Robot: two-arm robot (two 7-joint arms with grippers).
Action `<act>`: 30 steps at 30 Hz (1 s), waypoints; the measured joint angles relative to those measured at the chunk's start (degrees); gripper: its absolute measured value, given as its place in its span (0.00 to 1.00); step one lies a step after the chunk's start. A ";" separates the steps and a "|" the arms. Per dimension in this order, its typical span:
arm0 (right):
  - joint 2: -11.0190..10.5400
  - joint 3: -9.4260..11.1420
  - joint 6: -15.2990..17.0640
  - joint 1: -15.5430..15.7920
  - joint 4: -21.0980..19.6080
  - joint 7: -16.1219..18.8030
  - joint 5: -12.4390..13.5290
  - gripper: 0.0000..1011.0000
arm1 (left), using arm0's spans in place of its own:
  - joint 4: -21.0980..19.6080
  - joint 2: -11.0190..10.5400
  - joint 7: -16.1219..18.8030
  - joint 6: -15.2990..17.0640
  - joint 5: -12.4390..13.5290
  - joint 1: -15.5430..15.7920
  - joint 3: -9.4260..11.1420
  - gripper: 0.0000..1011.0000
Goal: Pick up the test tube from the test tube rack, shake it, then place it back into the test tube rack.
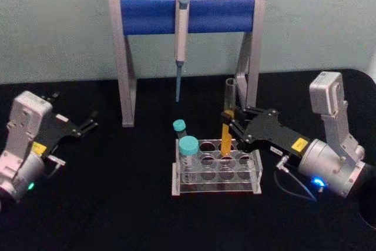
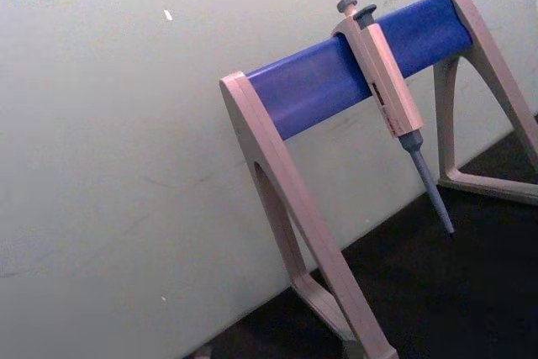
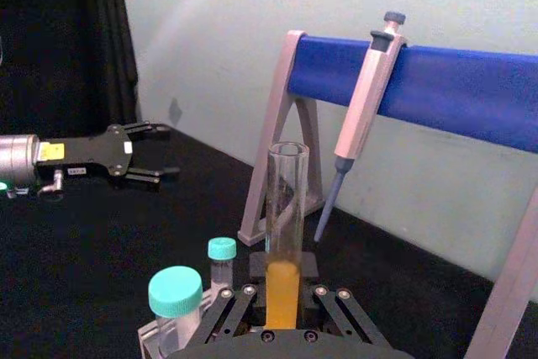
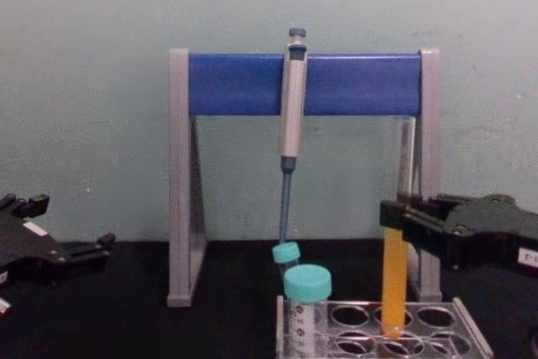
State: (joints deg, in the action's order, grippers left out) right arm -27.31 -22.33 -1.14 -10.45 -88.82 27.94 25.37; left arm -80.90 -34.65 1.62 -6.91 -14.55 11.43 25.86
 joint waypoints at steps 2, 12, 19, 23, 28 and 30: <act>0.09 0.01 0.00 0.07 0.24 -0.03 0.00 0.22 | 0.00 0.00 0.00 0.00 0.00 0.00 0.00 0.99; 0.38 0.14 0.22 0.33 1.26 -0.15 -0.01 0.22 | 0.00 0.00 0.00 0.00 0.00 0.00 0.00 0.99; 0.64 0.12 0.52 0.40 1.88 -0.11 0.03 0.22 | 0.00 0.00 0.00 0.00 0.00 0.00 0.00 0.99; 0.77 0.05 0.65 0.42 2.15 -0.12 0.06 0.22 | 0.00 0.00 0.00 0.00 0.00 0.00 0.00 0.99; 0.89 -0.05 0.75 0.46 2.49 -0.12 0.07 0.22 | 0.00 0.00 0.00 0.00 0.00 0.00 0.00 0.99; 0.93 -0.07 0.79 0.49 2.65 -0.14 0.05 0.22 | 0.00 0.00 0.00 0.00 0.00 0.00 0.00 0.99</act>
State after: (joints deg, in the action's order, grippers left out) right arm -26.38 -22.40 -0.36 -9.96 -86.16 27.80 25.42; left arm -80.90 -34.65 1.62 -6.91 -14.55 11.43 25.86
